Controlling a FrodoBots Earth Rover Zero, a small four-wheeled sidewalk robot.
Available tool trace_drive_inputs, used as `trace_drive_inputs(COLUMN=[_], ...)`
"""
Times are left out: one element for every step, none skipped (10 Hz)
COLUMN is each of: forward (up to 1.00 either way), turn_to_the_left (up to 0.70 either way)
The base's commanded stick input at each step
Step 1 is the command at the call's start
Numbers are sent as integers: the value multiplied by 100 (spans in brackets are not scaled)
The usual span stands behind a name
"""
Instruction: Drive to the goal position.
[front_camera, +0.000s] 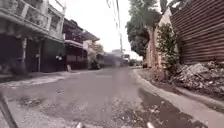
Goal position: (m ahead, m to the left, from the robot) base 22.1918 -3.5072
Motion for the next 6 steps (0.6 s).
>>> trace_drive_inputs(forward=[70,70,70,70,70,70], turn_to_the_left=[-11,-13,-13,-13,-13,-12])
